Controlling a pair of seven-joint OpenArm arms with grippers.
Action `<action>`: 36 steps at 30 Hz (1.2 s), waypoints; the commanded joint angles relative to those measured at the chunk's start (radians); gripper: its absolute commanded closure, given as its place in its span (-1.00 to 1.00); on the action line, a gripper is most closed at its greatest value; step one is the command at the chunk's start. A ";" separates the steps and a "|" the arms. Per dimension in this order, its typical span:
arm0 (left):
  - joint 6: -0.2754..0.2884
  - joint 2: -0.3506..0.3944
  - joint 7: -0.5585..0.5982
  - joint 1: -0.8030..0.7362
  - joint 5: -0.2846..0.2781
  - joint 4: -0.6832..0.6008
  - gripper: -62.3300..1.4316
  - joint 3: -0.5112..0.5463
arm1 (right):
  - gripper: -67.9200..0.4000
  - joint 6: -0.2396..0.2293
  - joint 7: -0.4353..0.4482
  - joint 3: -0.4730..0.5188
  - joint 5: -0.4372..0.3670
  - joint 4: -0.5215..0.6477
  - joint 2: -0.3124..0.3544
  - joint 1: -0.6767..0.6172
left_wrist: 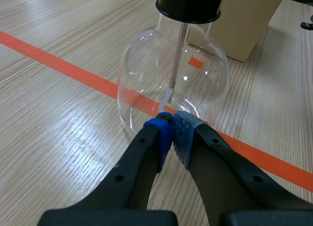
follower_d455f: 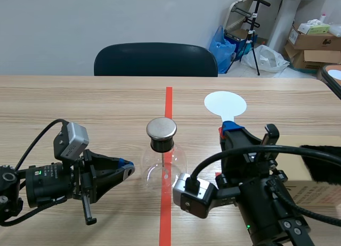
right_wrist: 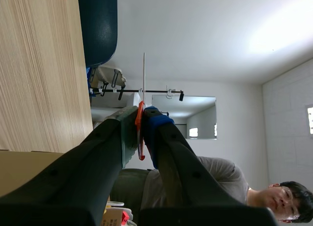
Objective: Do the electroscope experiment
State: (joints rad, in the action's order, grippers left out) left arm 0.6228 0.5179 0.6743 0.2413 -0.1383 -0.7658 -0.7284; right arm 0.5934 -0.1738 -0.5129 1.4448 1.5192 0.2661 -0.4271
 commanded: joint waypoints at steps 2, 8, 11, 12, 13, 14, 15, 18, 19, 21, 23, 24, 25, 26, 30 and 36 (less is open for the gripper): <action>0.001 -0.005 0.014 0.005 -0.011 -0.017 0.83 -0.002 | 0.96 0.011 -0.005 0.001 0.004 0.013 0.008 0.011; 0.001 -0.005 0.014 0.005 -0.011 -0.017 0.83 -0.002 | 0.96 0.011 -0.008 0.003 0.005 0.013 0.008 0.011; 0.000 -0.005 0.014 0.005 -0.011 -0.017 0.83 -0.002 | 0.96 0.008 -0.006 0.003 0.007 0.013 0.008 0.011; 0.000 -0.005 0.014 0.005 -0.011 -0.017 0.83 -0.002 | 0.96 0.008 0.000 0.003 0.007 0.013 0.008 0.011; 0.000 -0.005 0.014 0.005 -0.011 -0.017 0.83 -0.002 | 0.96 0.008 0.005 0.003 0.007 0.013 0.008 0.011; 0.000 -0.005 0.014 0.005 -0.011 -0.017 0.83 -0.002 | 0.96 0.008 0.011 0.003 0.007 0.013 0.008 0.011; 0.000 -0.005 0.014 0.005 -0.011 -0.017 0.83 -0.002 | 0.96 0.008 0.023 0.003 0.007 0.013 0.008 0.011; 0.000 -0.005 0.014 0.005 -0.011 -0.017 0.83 -0.002 | 0.96 0.008 0.070 0.003 0.007 0.013 0.008 0.011; 0.000 -0.005 0.014 0.005 -0.011 -0.017 0.83 -0.002 | 0.96 0.008 0.092 0.003 0.007 0.013 0.008 0.011; -0.003 -0.005 0.014 0.005 -0.011 -0.017 0.83 -0.002 | 0.96 0.008 0.140 0.003 0.007 0.013 0.008 0.011; -0.003 -0.005 0.014 0.005 -0.011 -0.017 0.83 -0.002 | 0.96 0.008 0.195 0.003 0.007 0.013 0.008 0.011; -0.003 -0.005 0.014 0.005 -0.011 -0.017 0.83 -0.002 | 0.96 0.008 0.222 0.003 0.007 0.013 0.008 0.011; -0.003 -0.005 0.014 0.005 -0.011 -0.017 0.83 -0.002 | 0.96 0.008 0.246 0.003 0.007 0.013 0.008 0.011; -0.003 -0.005 0.014 0.005 -0.011 -0.017 0.83 -0.002 | 0.96 0.008 0.271 0.003 0.007 0.013 0.008 0.011; -0.003 -0.005 0.014 0.005 -0.011 -0.017 0.83 -0.002 | 0.96 0.008 0.354 0.003 0.007 0.013 0.008 0.011; -0.003 -0.005 0.014 0.005 -0.011 -0.017 0.83 -0.002 | 0.96 0.008 0.428 0.003 0.007 0.013 0.008 0.011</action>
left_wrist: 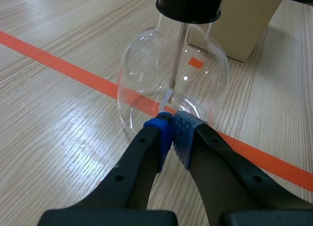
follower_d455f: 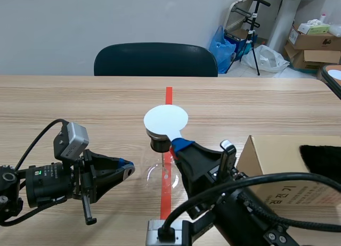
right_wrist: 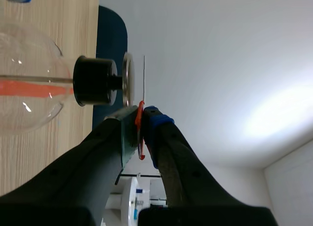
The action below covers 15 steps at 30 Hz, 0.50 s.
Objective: Do the electroscope experiment
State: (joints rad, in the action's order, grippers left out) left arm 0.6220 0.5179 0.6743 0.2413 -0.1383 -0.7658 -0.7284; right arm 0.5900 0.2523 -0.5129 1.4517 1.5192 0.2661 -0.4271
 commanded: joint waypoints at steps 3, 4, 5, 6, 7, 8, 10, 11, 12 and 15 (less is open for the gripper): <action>-0.002 -0.005 0.014 0.005 -0.011 -0.017 0.83 -0.002 | 0.96 0.011 0.022 0.003 0.000 0.013 0.008 0.011; -0.002 -0.005 0.014 0.005 -0.011 -0.017 0.83 -0.002 | 0.96 0.011 0.025 0.003 0.000 0.013 0.008 0.011; -0.002 -0.005 0.014 0.005 -0.011 -0.017 0.83 -0.002 | 0.96 0.011 0.025 0.003 0.000 0.013 0.008 0.011; -0.002 -0.005 0.014 0.005 -0.011 -0.017 0.83 -0.002 | 0.96 0.011 0.025 0.003 0.000 0.013 0.008 0.011; -0.002 -0.005 0.014 0.005 -0.011 -0.017 0.83 -0.002 | 0.96 0.011 0.024 0.003 0.000 0.013 0.008 0.011; -0.002 -0.005 0.014 0.005 -0.011 -0.017 0.83 -0.002 | 0.96 0.011 0.024 0.003 0.000 0.013 0.008 0.011; -0.002 -0.005 0.014 0.005 -0.011 -0.017 0.83 -0.002 | 0.96 0.011 0.024 0.003 0.000 0.013 0.008 0.011; -0.002 -0.005 0.014 0.005 -0.011 -0.017 0.83 -0.002 | 0.96 0.011 0.024 0.003 0.000 0.013 0.008 0.011; -0.002 -0.005 0.014 0.005 -0.011 -0.017 0.83 -0.002 | 0.96 0.011 0.024 0.003 0.000 0.013 0.008 0.011; -0.002 -0.005 0.014 0.005 -0.011 -0.017 0.83 -0.002 | 0.96 0.011 0.024 0.003 0.000 0.013 0.008 0.011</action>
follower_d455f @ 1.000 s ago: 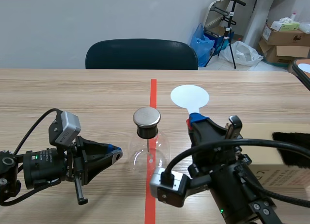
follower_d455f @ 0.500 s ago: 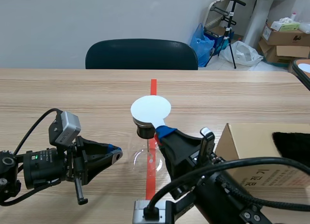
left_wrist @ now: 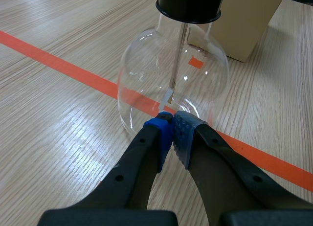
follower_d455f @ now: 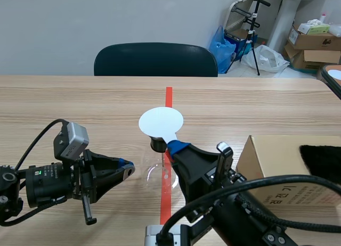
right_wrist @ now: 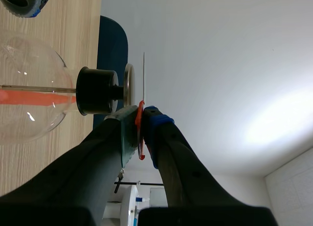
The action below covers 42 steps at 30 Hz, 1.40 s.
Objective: Do the electroscope experiment
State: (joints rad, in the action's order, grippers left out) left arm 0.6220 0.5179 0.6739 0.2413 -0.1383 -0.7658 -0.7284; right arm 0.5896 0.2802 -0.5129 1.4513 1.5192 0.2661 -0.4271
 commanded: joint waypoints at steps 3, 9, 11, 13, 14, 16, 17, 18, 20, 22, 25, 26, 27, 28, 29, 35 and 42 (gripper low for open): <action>-0.002 -0.005 0.014 0.005 -0.011 -0.017 0.83 -0.002 | 0.96 0.011 -0.003 0.003 0.000 0.013 0.008 0.011; -0.002 -0.005 0.014 0.005 -0.011 -0.017 0.83 -0.002 | 0.96 0.011 -0.003 0.003 0.000 0.013 0.008 0.011; -0.002 -0.005 0.014 0.005 -0.011 -0.017 0.83 -0.002 | 0.96 0.011 -0.003 0.003 0.000 0.013 0.008 0.011; -0.002 -0.005 0.014 0.005 -0.011 -0.017 0.83 -0.002 | 0.96 0.011 -0.003 0.003 0.000 0.013 0.008 0.011; -0.003 -0.005 0.014 0.005 -0.011 -0.017 0.83 -0.002 | 0.96 0.011 -0.003 0.003 0.000 0.013 0.008 0.011; -0.003 -0.005 0.014 0.005 -0.011 -0.017 0.83 -0.002 | 0.96 0.011 -0.003 0.003 0.000 0.013 0.008 0.011; -0.003 -0.005 0.014 0.005 -0.011 -0.017 0.83 -0.002 | 0.96 0.011 -0.004 0.003 0.000 0.013 0.008 0.011; -0.003 -0.005 0.014 0.005 -0.011 -0.017 0.83 -0.002 | 0.96 0.011 -0.004 0.003 0.000 0.013 0.008 0.011; -0.003 -0.005 0.014 0.005 -0.011 -0.017 0.83 -0.002 | 0.96 0.011 -0.005 0.003 0.000 0.013 0.008 0.011; -0.003 -0.005 0.014 0.005 -0.011 -0.017 0.83 -0.002 | 0.96 0.011 -0.018 0.003 0.000 0.013 0.008 0.011; -0.003 -0.005 0.014 0.005 -0.011 -0.017 0.83 -0.002 | 0.96 0.011 -0.069 0.003 0.000 0.013 0.008 0.011; -0.003 -0.005 0.014 0.005 -0.011 -0.017 0.83 -0.002 | 0.96 0.011 -0.095 0.003 0.000 0.013 0.008 0.011; -0.003 -0.005 0.014 0.005 -0.011 -0.017 0.83 -0.002 | 0.96 0.011 -0.124 0.003 0.000 0.013 0.008 0.011; -0.003 -0.005 0.014 0.005 -0.011 -0.017 0.83 -0.002 | 0.96 0.011 -0.156 0.003 0.000 0.013 0.008 0.011; -0.003 -0.005 0.014 0.005 -0.011 -0.017 0.83 -0.002 | 0.96 0.011 -0.190 0.003 0.000 0.013 0.008 0.011; -0.003 -0.005 0.014 0.005 -0.011 -0.017 0.83 -0.002 | 0.96 0.011 -0.422 0.003 0.000 0.013 0.008 0.011; -0.006 -0.005 0.014 0.005 -0.011 -0.017 0.83 -0.002 | 0.96 0.011 -0.621 0.003 0.001 0.013 0.008 0.011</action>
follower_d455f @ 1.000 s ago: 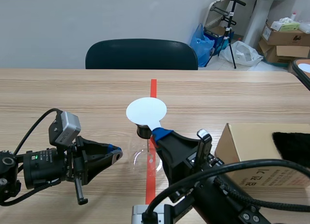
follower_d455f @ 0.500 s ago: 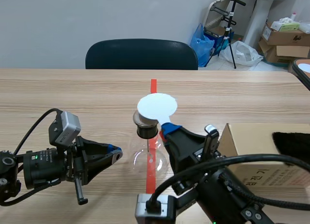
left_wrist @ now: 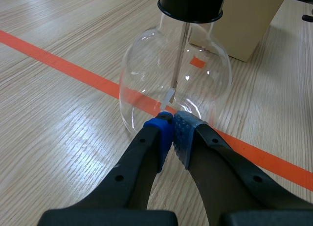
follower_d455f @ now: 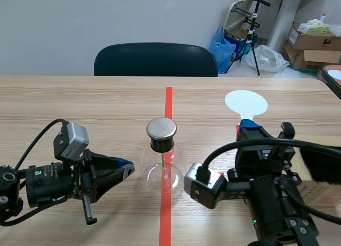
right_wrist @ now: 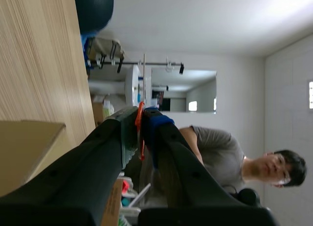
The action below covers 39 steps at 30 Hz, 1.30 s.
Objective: Do the electroscope experiment
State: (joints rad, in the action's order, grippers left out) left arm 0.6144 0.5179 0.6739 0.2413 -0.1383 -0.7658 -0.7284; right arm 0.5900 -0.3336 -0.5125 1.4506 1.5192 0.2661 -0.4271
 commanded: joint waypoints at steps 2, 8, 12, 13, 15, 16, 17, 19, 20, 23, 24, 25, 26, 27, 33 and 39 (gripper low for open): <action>0.002 -0.005 0.014 0.005 -0.011 -0.017 0.83 -0.002 | 0.96 0.011 -0.042 0.003 0.002 0.013 0.008 0.011; 0.002 -0.005 0.014 0.005 -0.010 -0.017 0.83 -0.002 | 0.96 0.011 -0.110 0.003 0.002 0.013 0.008 0.011; 0.002 -0.005 0.014 0.005 -0.010 -0.017 0.83 -0.002 | 0.96 0.011 -0.116 0.003 0.002 0.013 0.008 0.011; 0.002 -0.005 0.014 0.005 -0.010 -0.017 0.83 -0.002 | 0.96 0.011 -0.116 0.003 0.002 0.013 0.008 0.011; 0.002 -0.005 0.014 0.005 -0.010 -0.017 0.83 -0.002 | 0.96 0.011 -0.105 0.003 0.002 0.013 0.008 0.011; 0.002 -0.005 0.014 0.005 -0.010 -0.017 0.83 -0.002 | 0.96 0.011 -0.094 0.003 0.002 0.013 0.008 0.011; 0.002 -0.005 0.014 0.005 -0.010 -0.017 0.83 -0.002 | 0.96 0.011 -0.080 0.003 0.002 0.013 0.008 0.011; 0.002 -0.005 0.014 0.005 -0.010 -0.017 0.83 -0.002 | 0.96 0.011 -0.049 0.003 0.002 0.013 0.008 0.011; 0.002 -0.005 0.014 0.005 -0.010 -0.017 0.83 -0.002 | 0.96 0.011 -0.030 0.003 0.002 0.013 0.008 0.011; 0.002 -0.005 0.014 0.005 -0.010 -0.017 0.83 -0.002 | 0.96 0.011 0.042 0.003 0.002 0.013 0.008 0.011; 0.002 -0.005 0.014 0.005 -0.010 -0.017 0.83 -0.002 | 0.96 0.011 0.068 0.003 0.002 0.013 0.008 0.011; 0.002 -0.005 0.014 0.005 -0.010 -0.017 0.83 -0.002 | 0.96 0.011 0.095 0.003 0.002 0.013 0.008 0.011; 0.002 -0.005 0.014 0.005 -0.010 -0.017 0.83 -0.002 | 0.96 0.011 0.122 0.003 0.002 0.013 0.008 0.011; 0.002 -0.005 0.014 0.005 -0.010 -0.017 0.83 -0.002 | 0.96 0.011 0.150 0.003 0.002 0.013 0.008 0.011; 0.002 -0.005 0.014 0.005 -0.010 -0.017 0.83 -0.002 | 0.96 0.011 0.316 0.003 0.002 0.013 0.008 0.011; 0.002 -0.005 0.014 0.005 -0.010 -0.017 0.83 -0.002 | 0.96 0.011 0.446 0.003 0.002 0.013 0.008 0.011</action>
State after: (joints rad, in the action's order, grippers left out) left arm 0.6144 0.5179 0.6739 0.2413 -0.1383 -0.7658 -0.7284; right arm 0.5900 0.1123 -0.5129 1.4513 1.5192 0.2661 -0.4271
